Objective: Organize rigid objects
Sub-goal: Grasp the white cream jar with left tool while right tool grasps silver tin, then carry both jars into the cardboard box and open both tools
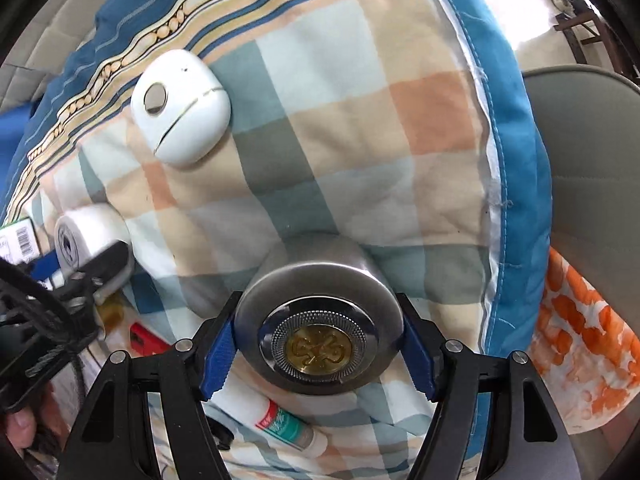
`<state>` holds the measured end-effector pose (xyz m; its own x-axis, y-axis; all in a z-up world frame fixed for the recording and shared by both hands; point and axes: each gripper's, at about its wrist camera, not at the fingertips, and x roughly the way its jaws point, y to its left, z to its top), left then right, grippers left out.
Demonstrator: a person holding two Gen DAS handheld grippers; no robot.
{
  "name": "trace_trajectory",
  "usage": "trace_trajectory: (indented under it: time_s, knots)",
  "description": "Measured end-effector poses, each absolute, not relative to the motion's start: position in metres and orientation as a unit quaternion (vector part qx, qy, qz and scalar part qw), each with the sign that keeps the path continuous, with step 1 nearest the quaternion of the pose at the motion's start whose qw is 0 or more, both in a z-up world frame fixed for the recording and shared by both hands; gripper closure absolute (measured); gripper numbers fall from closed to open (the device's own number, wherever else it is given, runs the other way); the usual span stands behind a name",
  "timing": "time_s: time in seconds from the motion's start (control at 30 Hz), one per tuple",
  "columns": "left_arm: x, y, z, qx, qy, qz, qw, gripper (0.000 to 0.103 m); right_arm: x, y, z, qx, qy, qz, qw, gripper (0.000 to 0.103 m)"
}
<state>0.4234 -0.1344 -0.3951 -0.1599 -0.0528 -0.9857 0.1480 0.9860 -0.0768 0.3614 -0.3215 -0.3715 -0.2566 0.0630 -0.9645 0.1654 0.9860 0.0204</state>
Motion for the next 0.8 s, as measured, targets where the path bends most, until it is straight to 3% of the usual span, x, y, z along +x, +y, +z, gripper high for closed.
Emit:
trace_trajectory:
  time_s: [0.3,0.8]
  knots:
    - [0.403,-0.152,-0.380,0.035,0.743,-0.064,0.666,0.038,0.367,-0.310,-0.405,0.080,0.790,-0.069,0.604,0.029]
    - [0.367,-0.135,-0.297,0.035,0.692,-0.091,0.715,0.038,0.347,-0.291,-0.371,0.073,0.763,-0.036,0.641,0.030]
